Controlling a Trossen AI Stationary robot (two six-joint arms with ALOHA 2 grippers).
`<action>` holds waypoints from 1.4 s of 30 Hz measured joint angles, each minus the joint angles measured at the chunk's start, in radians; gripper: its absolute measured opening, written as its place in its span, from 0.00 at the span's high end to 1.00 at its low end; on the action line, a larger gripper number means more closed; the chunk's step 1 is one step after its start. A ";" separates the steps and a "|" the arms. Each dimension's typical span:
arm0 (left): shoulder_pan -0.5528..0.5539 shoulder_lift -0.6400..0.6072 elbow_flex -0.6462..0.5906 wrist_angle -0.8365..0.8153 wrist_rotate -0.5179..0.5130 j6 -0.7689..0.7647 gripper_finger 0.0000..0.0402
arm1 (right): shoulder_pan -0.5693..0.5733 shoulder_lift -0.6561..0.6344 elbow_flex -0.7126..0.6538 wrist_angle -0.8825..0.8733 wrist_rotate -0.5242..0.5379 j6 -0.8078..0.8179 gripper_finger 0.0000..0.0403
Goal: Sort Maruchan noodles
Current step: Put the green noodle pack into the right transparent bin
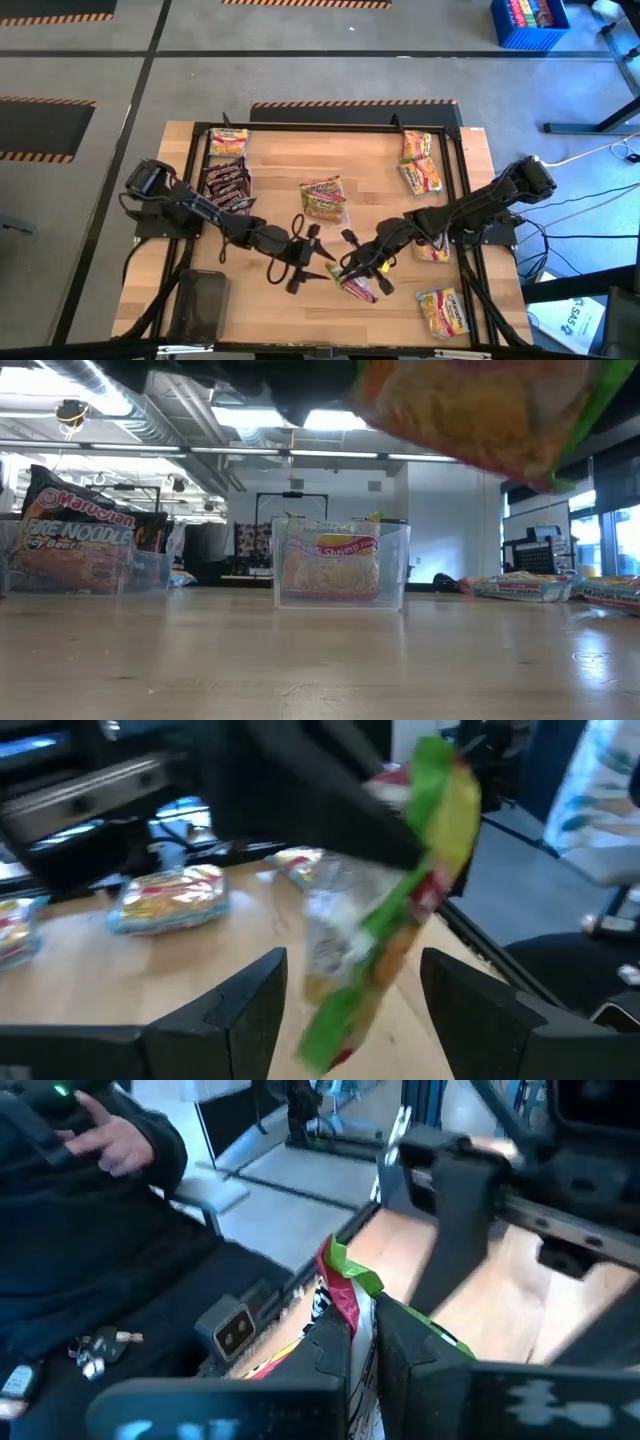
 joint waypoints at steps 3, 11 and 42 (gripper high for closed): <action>0.002 0.043 0.036 -0.002 0.036 0.019 0.44 | -0.003 0.000 0.000 0.007 -0.002 0.000 0.98; 0.008 0.110 0.099 -0.020 0.047 0.015 0.44 | -0.010 0.000 0.000 0.051 0.002 -0.027 0.98; 0.000 0.033 0.104 -0.380 -0.360 -0.255 0.72 | -0.007 -0.180 0.027 -0.455 0.397 0.253 0.27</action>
